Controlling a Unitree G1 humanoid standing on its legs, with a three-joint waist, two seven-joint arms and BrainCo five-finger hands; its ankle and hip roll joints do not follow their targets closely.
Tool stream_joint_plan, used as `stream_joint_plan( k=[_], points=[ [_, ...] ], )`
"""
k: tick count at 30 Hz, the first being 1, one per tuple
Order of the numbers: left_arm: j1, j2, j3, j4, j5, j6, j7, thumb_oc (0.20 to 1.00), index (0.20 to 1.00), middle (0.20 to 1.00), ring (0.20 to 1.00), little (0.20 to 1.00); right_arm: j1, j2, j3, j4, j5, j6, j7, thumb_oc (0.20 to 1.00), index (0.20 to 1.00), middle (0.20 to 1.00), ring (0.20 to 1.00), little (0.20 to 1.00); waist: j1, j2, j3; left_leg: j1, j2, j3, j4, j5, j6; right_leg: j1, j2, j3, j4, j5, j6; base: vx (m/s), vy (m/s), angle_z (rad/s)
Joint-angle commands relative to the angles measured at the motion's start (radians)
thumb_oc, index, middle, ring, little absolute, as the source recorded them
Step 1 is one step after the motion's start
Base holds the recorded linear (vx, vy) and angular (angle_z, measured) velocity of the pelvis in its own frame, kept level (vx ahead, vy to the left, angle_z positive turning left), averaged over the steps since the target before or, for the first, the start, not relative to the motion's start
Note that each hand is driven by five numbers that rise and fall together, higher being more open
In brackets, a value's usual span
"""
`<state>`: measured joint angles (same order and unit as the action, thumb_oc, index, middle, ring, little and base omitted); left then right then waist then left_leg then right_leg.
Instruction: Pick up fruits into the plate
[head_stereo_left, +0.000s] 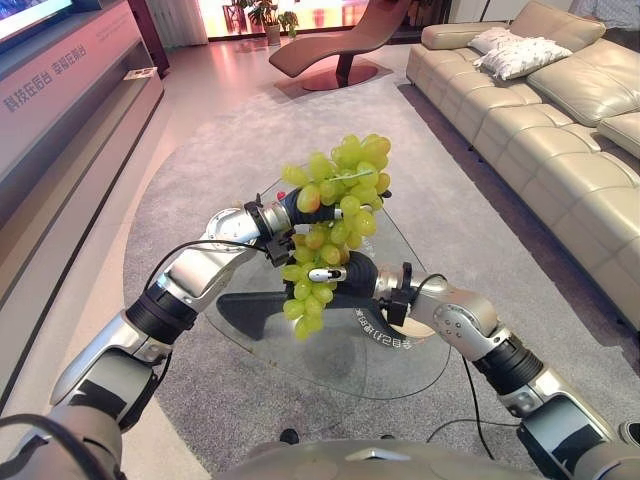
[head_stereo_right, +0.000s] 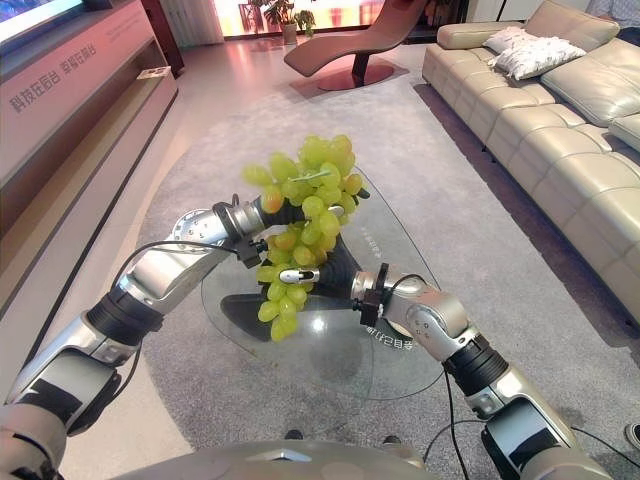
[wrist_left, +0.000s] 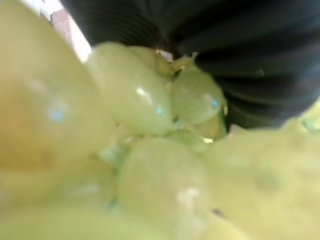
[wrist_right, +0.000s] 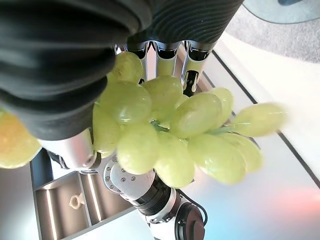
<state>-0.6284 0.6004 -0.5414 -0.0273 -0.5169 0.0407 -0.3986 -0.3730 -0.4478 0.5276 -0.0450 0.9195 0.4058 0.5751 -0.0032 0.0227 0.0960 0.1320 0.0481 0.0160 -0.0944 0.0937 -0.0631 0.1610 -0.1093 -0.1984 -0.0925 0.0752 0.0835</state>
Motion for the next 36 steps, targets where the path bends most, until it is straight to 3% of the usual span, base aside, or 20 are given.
stream_joint_plan(
  k=[1,13,14,15,23,36],
  points=[
    [-0.098,-0.052,0.038,0.007,-0.029,-0.039,0.024,0.2,0.2,0.2,0.2,0.2,-0.056,0.105,0.013,-0.105,0.065,-0.07,0.013,0.2,0.2,0.2,0.2,0.2,0.016,-0.03,-0.02,0.077,-0.027,0.062,0.009,-0.139,0.014,0.033,-0.042,0.015,0.005,-0.051,0.052,0.0,0.0,0.0],
    [-0.092,-0.05,0.051,0.011,-0.039,-0.015,0.033,0.2,0.2,0.2,0.2,0.2,-0.051,0.101,0.002,-0.098,0.077,-0.073,0.005,0.2,0.2,0.2,0.2,0.2,0.018,-0.03,-0.016,0.078,-0.025,0.063,0.008,-0.139,0.014,0.033,-0.043,0.015,0.005,-0.052,0.052,0.0,0.0,0.0],
    [-0.087,-0.053,0.054,0.014,-0.04,-0.009,0.031,0.555,0.555,0.555,0.555,0.555,-0.048,0.103,-0.001,-0.097,0.072,-0.074,0.005,0.2,0.2,0.2,0.2,0.2,0.018,-0.029,-0.016,0.079,-0.025,0.062,0.008,-0.139,0.014,0.033,-0.043,0.015,0.005,-0.052,0.052,0.0,0.0,0.0],
    [-0.082,-0.054,0.056,0.018,-0.041,-0.004,0.031,1.0,1.0,1.0,1.0,1.0,-0.044,0.103,-0.003,-0.095,0.067,-0.078,0.003,0.2,0.2,0.2,0.2,0.2,0.017,-0.029,-0.016,0.079,-0.024,0.063,0.007,-0.139,0.014,0.033,-0.043,0.015,0.005,-0.052,0.052,0.0,0.0,0.0],
    [-0.03,-0.045,0.082,0.03,-0.02,0.024,0.015,1.0,1.0,1.0,1.0,1.0,-0.013,0.091,-0.031,-0.094,0.056,-0.102,-0.022,0.2,0.2,0.2,0.2,0.2,0.02,-0.027,-0.014,0.077,-0.022,0.065,0.008,-0.138,0.014,0.03,-0.044,0.013,0.005,-0.049,0.053,0.0,0.0,0.0],
    [0.199,0.013,0.223,0.1,0.002,0.031,-0.044,1.0,1.0,1.0,1.0,1.0,0.125,0.031,-0.199,-0.049,0.056,-0.2,-0.047,0.2,0.2,0.2,0.2,0.2,0.032,-0.021,-0.003,0.079,-0.015,0.068,0.009,-0.136,0.009,0.03,-0.053,-0.004,0.005,-0.045,0.058,0.0,0.0,0.0]
  ],
)
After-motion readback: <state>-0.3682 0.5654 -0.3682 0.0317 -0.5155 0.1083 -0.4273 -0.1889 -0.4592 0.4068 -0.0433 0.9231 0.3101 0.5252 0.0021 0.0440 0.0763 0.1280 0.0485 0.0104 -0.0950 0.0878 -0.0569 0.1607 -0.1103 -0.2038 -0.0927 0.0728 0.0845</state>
